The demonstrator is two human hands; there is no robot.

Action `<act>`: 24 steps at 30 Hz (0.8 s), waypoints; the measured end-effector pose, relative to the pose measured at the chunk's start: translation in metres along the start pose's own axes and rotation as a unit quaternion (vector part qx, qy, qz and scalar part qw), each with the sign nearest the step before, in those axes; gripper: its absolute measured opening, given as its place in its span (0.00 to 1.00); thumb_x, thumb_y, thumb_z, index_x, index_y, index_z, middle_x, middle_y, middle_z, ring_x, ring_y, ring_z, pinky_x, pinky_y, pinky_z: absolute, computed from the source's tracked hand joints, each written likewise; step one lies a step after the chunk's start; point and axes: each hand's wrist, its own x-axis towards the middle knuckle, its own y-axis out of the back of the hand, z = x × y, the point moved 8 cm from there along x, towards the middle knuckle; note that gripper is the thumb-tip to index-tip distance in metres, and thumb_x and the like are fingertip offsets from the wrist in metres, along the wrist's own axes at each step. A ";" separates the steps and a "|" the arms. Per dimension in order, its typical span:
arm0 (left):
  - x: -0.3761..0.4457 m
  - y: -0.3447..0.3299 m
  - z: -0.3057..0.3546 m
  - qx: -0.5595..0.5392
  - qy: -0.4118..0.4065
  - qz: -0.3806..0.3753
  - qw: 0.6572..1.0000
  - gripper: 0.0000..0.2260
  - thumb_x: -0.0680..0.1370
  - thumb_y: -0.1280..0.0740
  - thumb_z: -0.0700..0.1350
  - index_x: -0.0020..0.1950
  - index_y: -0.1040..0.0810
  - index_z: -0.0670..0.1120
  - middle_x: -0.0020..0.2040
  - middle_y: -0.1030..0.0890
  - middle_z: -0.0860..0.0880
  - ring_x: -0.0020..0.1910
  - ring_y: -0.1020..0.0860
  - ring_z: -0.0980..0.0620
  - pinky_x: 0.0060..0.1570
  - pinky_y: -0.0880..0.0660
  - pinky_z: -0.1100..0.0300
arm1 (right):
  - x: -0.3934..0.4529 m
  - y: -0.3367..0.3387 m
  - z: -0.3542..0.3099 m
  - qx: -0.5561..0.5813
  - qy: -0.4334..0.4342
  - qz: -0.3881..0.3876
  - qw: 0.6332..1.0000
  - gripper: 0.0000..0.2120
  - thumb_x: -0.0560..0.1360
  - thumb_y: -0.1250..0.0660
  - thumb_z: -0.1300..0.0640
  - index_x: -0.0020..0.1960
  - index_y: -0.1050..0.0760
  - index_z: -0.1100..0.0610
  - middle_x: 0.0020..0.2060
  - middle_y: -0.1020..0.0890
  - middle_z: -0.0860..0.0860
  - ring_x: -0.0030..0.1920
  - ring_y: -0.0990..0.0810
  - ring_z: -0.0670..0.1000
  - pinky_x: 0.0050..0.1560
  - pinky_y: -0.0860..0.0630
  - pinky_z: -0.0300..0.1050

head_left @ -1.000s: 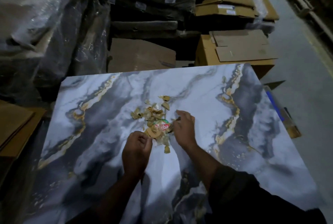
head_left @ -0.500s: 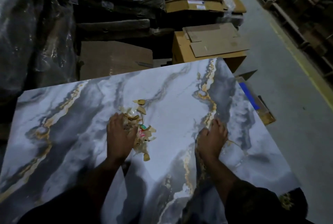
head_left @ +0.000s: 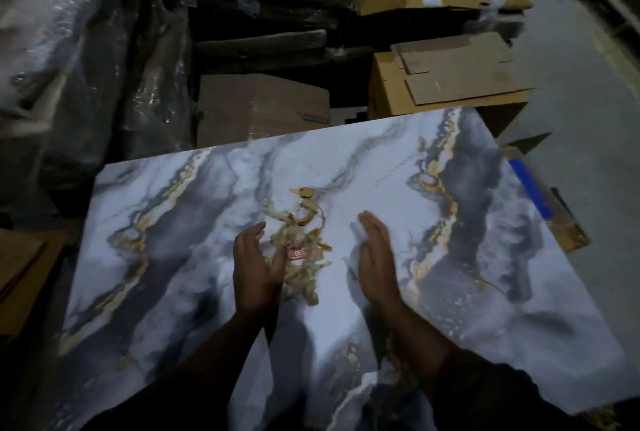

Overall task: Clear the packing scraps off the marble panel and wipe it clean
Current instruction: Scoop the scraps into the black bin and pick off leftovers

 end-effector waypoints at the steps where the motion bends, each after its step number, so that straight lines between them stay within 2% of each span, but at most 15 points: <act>1: 0.000 0.005 -0.004 0.003 0.011 0.004 1.000 0.24 0.78 0.35 0.56 0.71 0.29 0.46 0.65 0.29 0.52 0.66 0.25 0.50 0.66 0.27 0.52 | 0.010 0.007 0.010 -0.003 -0.033 0.036 0.999 0.21 0.82 0.48 0.60 0.72 0.29 0.61 0.71 0.29 0.54 0.73 0.31 0.54 0.76 0.36 0.59; 3: -0.003 0.014 -0.013 0.008 0.040 0.020 0.999 0.23 0.79 0.36 0.56 0.71 0.29 0.47 0.66 0.29 0.51 0.67 0.26 0.51 0.66 0.29 0.56 | 0.017 0.003 0.018 -0.007 -0.091 0.058 0.994 0.22 0.80 0.49 0.61 0.71 0.29 0.62 0.70 0.28 0.56 0.73 0.31 0.57 0.74 0.35 0.60; 4: -0.007 0.017 -0.015 0.007 0.050 0.026 0.998 0.24 0.79 0.36 0.56 0.72 0.29 0.46 0.66 0.28 0.51 0.67 0.27 0.51 0.66 0.30 0.56 | 0.013 -0.010 0.009 -0.002 -0.084 0.040 0.996 0.23 0.80 0.49 0.60 0.72 0.30 0.62 0.71 0.29 0.56 0.73 0.32 0.56 0.75 0.36 0.58; 6: -0.016 0.017 -0.018 0.004 0.055 0.032 0.998 0.24 0.80 0.37 0.57 0.71 0.29 0.44 0.67 0.27 0.49 0.67 0.27 0.50 0.68 0.30 0.56 | 0.000 -0.049 -0.020 0.015 -0.036 -0.047 0.998 0.26 0.80 0.49 0.54 0.75 0.32 0.61 0.74 0.31 0.55 0.75 0.34 0.52 0.77 0.38 0.51; 8: -0.024 0.017 -0.020 0.006 0.050 0.032 0.998 0.23 0.81 0.37 0.55 0.71 0.29 0.43 0.67 0.27 0.48 0.67 0.27 0.50 0.68 0.32 0.60 | -0.005 -0.074 -0.041 0.033 -0.001 -0.112 0.993 0.26 0.80 0.48 0.53 0.75 0.33 0.59 0.73 0.30 0.53 0.74 0.33 0.50 0.76 0.37 0.48; 9: -0.027 0.019 -0.021 0.007 0.051 0.035 0.998 0.22 0.81 0.36 0.54 0.71 0.28 0.44 0.66 0.27 0.48 0.67 0.27 0.50 0.67 0.33 0.63 | 0.003 -0.078 -0.046 0.037 0.003 -0.108 0.993 0.25 0.79 0.48 0.54 0.74 0.31 0.60 0.71 0.29 0.54 0.73 0.32 0.51 0.75 0.36 0.49; 11: -0.028 0.021 -0.020 0.007 0.047 0.038 0.998 0.22 0.80 0.35 0.54 0.70 0.28 0.44 0.65 0.26 0.48 0.66 0.27 0.51 0.66 0.33 0.63 | 0.030 -0.069 -0.046 0.002 -0.004 -0.047 0.999 0.24 0.79 0.46 0.54 0.70 0.28 0.62 0.66 0.26 0.58 0.69 0.30 0.55 0.73 0.34 0.53; 12: -0.027 0.023 -0.020 0.007 0.046 0.039 0.998 0.22 0.81 0.35 0.54 0.70 0.28 0.44 0.65 0.26 0.49 0.66 0.27 0.51 0.67 0.32 0.61 | 0.046 -0.065 -0.044 -0.018 -0.012 -0.024 0.999 0.22 0.79 0.44 0.54 0.69 0.28 0.62 0.65 0.26 0.59 0.68 0.30 0.57 0.72 0.34 0.52; 14: -0.024 0.026 -0.025 0.001 0.052 0.037 0.998 0.21 0.81 0.34 0.53 0.71 0.28 0.45 0.66 0.26 0.51 0.67 0.26 0.52 0.68 0.30 0.58 | 0.077 -0.066 -0.041 -0.045 -0.028 -0.032 0.998 0.20 0.81 0.40 0.56 0.71 0.28 0.61 0.68 0.28 0.58 0.71 0.32 0.56 0.72 0.38 0.42; 16: -0.019 0.029 -0.031 -0.013 0.057 0.031 0.998 0.20 0.81 0.31 0.49 0.71 0.27 0.46 0.66 0.25 0.51 0.67 0.25 0.52 0.69 0.28 0.55 | 0.103 -0.086 -0.038 -0.064 -0.031 -0.096 0.993 0.20 0.83 0.37 0.58 0.73 0.29 0.61 0.73 0.29 0.56 0.74 0.34 0.55 0.73 0.42 0.38; 19: -0.014 0.035 -0.037 -0.046 0.065 0.029 0.996 0.21 0.80 0.34 0.43 0.73 0.28 0.47 0.66 0.25 0.50 0.64 0.23 0.56 0.65 0.24 0.52 | 0.113 -0.131 -0.043 -0.161 0.042 -0.230 0.959 0.19 0.83 0.37 0.54 0.72 0.26 0.58 0.75 0.29 0.54 0.78 0.37 0.54 0.77 0.50 0.47; 21: -0.012 0.037 -0.037 -0.042 0.066 0.011 0.997 0.25 0.77 0.38 0.41 0.75 0.31 0.49 0.67 0.27 0.50 0.60 0.24 0.60 0.61 0.23 0.56 | 0.099 -0.150 -0.049 -0.195 0.093 -0.295 0.931 0.20 0.82 0.41 0.50 0.70 0.23 0.55 0.74 0.28 0.51 0.78 0.38 0.53 0.78 0.54 0.50; 23: -0.007 0.033 -0.039 -0.011 0.067 -0.029 0.997 0.32 0.73 0.38 0.37 0.78 0.35 0.48 0.70 0.29 0.47 0.57 0.25 0.58 0.58 0.24 0.59 | 0.078 -0.149 -0.059 -0.180 0.138 -0.323 0.919 0.22 0.80 0.44 0.49 0.67 0.21 0.55 0.72 0.26 0.51 0.77 0.36 0.53 0.78 0.52 0.50; 24: -0.003 0.031 -0.038 0.012 0.061 -0.044 0.997 0.34 0.72 0.37 0.35 0.79 0.36 0.46 0.73 0.30 0.45 0.60 0.26 0.55 0.61 0.25 0.58 | 0.065 -0.143 -0.062 -0.167 0.156 -0.335 0.914 0.22 0.80 0.44 0.48 0.66 0.20 0.55 0.71 0.25 0.51 0.77 0.35 0.53 0.78 0.50 0.50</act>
